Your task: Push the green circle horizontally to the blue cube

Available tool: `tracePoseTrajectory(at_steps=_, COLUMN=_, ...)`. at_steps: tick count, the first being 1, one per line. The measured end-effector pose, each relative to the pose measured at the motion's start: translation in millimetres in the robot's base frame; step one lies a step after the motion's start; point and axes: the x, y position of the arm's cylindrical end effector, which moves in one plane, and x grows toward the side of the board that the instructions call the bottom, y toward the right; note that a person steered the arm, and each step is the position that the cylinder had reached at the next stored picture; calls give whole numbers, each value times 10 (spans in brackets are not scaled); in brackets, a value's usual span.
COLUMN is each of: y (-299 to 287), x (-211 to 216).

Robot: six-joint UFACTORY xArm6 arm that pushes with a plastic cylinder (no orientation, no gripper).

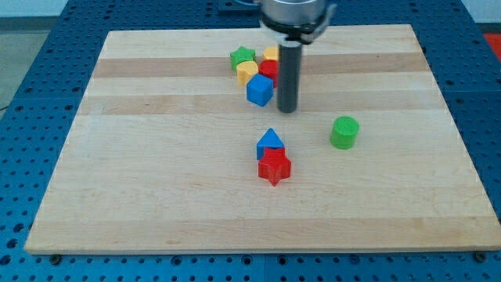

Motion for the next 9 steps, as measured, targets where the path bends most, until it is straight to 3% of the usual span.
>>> tracePoseTrajectory(at_steps=2, y=1116, x=78)
tracePoseTrajectory(at_steps=3, y=1102, x=519)
tracePoseTrajectory(at_steps=6, y=-459, x=632)
tracePoseTrajectory(at_steps=7, y=-484, x=599)
tracePoseTrajectory(at_steps=9, y=-1240, x=279)
